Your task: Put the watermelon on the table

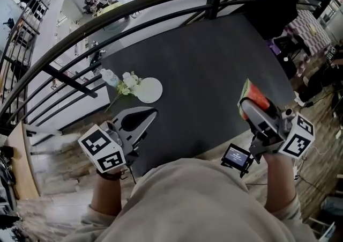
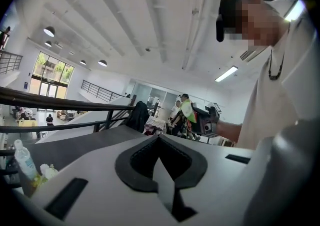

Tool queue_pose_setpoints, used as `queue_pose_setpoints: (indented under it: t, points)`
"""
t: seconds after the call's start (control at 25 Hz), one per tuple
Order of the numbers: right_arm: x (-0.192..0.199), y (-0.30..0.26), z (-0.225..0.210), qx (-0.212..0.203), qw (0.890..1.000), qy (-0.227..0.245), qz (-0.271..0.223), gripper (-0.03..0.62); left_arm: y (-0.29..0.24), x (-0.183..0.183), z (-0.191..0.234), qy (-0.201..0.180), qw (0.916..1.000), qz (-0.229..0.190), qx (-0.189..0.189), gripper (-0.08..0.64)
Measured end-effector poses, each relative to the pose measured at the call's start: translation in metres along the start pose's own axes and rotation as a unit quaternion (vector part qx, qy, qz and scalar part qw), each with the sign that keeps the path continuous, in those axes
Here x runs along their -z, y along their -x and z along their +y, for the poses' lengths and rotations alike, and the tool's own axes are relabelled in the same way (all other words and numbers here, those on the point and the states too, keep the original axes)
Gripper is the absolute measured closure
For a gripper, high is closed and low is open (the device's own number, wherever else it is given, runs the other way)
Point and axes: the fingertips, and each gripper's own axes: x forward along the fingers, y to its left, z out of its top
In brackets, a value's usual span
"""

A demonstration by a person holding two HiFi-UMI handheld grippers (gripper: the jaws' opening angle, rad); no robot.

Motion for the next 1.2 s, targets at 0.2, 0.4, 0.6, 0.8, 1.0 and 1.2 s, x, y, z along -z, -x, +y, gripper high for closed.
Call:
queue_pose_setpoints:
  t: [0.2, 0.4, 0.6, 0.8, 1.0, 1.2]
  points:
    - [0.006, -0.039, 0.007, 0.012, 1.0, 0.005, 0.024, 0.391, 0.019, 0.015, 0.024, -0.007, 0.9997, 0.023, 0.006, 0.555]
    - [0.022, -0.076, 0.014, 0.017, 0.999, 0.006, 0.051, 0.391, 0.048, 0.03, 0.036, 0.008, 0.9999, 0.012, 0.009, 0.555]
    - [0.035, -0.111, 0.018, 0.005, 0.997, 0.005, 0.083, 0.391, 0.063, 0.033, 0.039, 0.039, 0.9987, -0.03, 0.011, 0.555]
    - [0.038, -0.136, 0.02, -0.019, 0.994, 0.008, 0.111, 0.391, 0.075, 0.029, 0.039, 0.052, 0.997, -0.057, -0.011, 0.554]
    - [0.047, -0.164, 0.008, -0.049, 0.988, 0.015, 0.144, 0.391, 0.089, 0.018, 0.035, 0.043, 0.9944, -0.082, -0.051, 0.555]
    - [0.068, -0.196, -0.006, -0.083, 0.978, 0.021, 0.191, 0.391, 0.104, 0.027, 0.042, 0.064, 0.9872, -0.103, -0.103, 0.555]
